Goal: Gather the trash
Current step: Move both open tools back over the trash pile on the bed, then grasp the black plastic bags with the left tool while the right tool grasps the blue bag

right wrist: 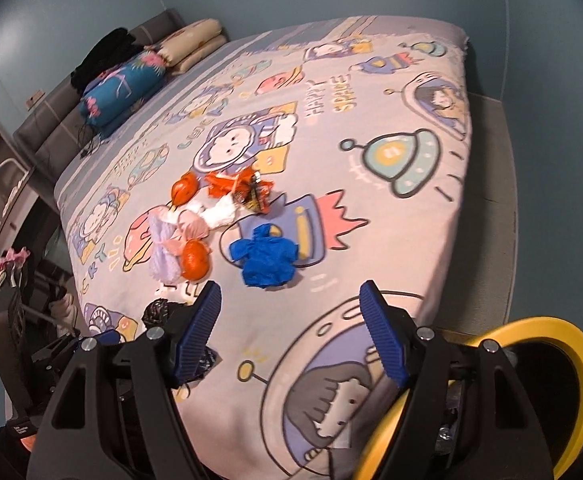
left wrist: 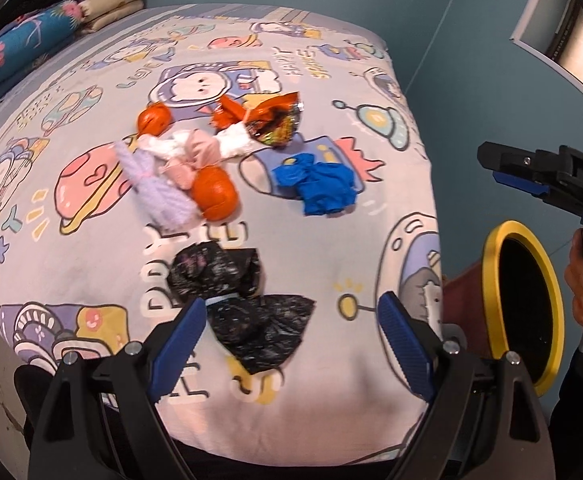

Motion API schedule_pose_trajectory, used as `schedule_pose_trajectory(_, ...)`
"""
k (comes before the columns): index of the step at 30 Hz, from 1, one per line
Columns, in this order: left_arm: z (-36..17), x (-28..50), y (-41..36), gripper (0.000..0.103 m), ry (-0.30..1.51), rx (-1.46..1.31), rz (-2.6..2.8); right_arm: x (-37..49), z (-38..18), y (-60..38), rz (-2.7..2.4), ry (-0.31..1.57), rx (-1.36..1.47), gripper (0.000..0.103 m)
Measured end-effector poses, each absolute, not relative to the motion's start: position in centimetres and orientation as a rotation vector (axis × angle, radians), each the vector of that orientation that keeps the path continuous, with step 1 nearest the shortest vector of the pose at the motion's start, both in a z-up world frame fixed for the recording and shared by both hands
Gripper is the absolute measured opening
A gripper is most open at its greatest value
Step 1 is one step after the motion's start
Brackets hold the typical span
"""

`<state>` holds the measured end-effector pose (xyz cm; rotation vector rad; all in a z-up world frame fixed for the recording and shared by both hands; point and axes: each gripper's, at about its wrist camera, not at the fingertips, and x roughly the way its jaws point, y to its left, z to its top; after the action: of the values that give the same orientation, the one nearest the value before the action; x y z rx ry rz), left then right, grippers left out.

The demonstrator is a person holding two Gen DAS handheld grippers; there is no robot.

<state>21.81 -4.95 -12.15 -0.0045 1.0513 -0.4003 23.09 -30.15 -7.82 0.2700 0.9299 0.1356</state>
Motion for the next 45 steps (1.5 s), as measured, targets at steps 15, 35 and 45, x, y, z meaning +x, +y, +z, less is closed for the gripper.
schedule_pose_trajectory(15, -15.6, 23.6, -1.3, 0.084, 1.116, -0.080, -0.330, 27.8, -11.6, -25.7, 0.177, 1.042, 0.199, 0.073)
schedule_pose_trajectory(35, -20.2, 26.7, 0.0, 0.084, 1.204, -0.182, -0.296, 35.2, -19.3, -22.1, 0.128, 1.224, 0.060, 0.073)
schedule_pose_trajectory(45, -21.1, 27.6, -0.7, 0.084, 1.205, -0.210, -0.303, 36.8, -21.4, -21.7, 0.101, 1.258, 0.046, 0.073)
